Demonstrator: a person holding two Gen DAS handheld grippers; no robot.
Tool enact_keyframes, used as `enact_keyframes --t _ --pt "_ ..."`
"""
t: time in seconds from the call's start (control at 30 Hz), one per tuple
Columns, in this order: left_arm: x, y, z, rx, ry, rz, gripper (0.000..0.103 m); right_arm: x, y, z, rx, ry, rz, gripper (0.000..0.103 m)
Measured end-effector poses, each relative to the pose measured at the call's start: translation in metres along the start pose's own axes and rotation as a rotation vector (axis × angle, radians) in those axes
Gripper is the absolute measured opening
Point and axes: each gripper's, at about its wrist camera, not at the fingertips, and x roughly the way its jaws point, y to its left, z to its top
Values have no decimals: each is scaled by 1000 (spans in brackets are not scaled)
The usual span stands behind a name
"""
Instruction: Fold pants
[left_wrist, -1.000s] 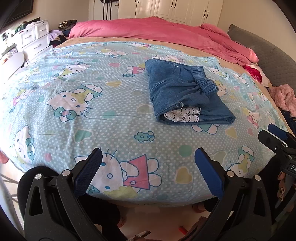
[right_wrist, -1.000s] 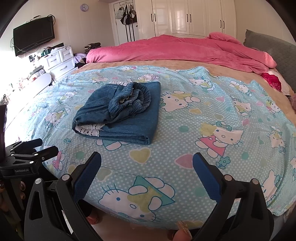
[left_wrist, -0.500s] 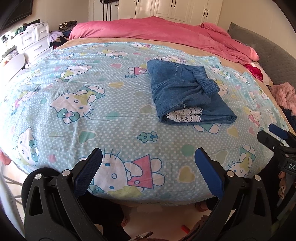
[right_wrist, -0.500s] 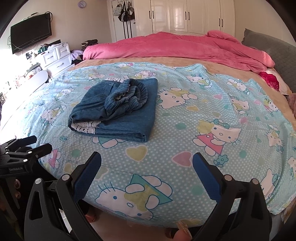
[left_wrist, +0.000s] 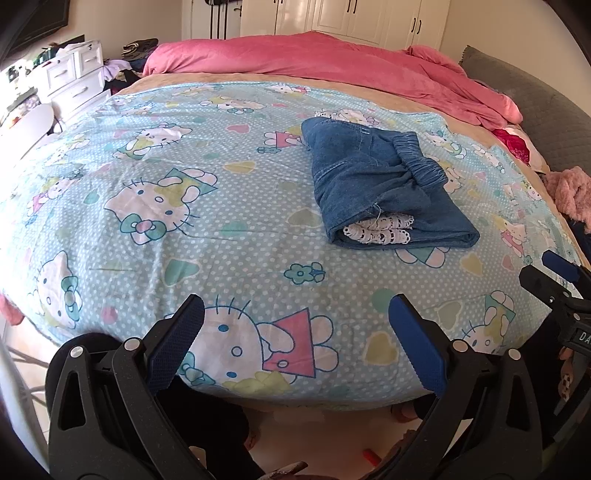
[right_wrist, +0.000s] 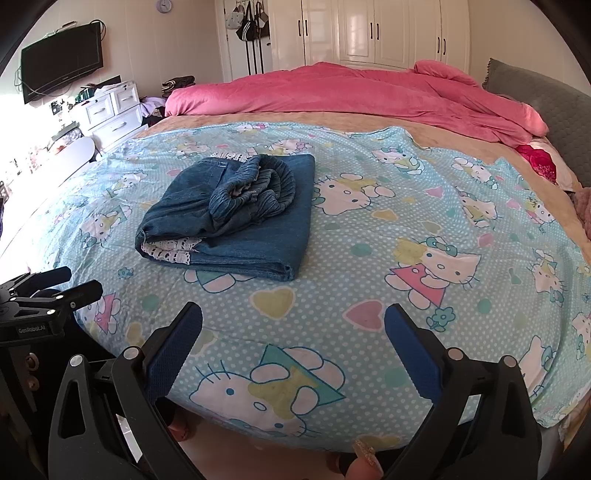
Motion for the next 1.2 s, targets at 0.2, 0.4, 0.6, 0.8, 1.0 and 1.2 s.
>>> enact_keyframes --t 0.2,0.4,0.6,0.8,1.0,1.2 --pt "-2 1 1 -1 -4 3 94 -3 -1 0 2 -5 -3 99" --pt "-4 1 1 0 -7 6 94 -7 -2 1 3 -5 -6 99" --pt "-7 1 3 7 -10 29 94 -7 -2 1 4 -5 -7 99" --pt "-4 7 8 -5 -16 79 94 -3 -10 2 17 6 -11 99" --pt "0 41 31 -55 -32 115 94 6 -36 10 51 15 -42 99" --pt "54 135 99 -162 20 233 94 25 -143 43 206 33 -184 99"
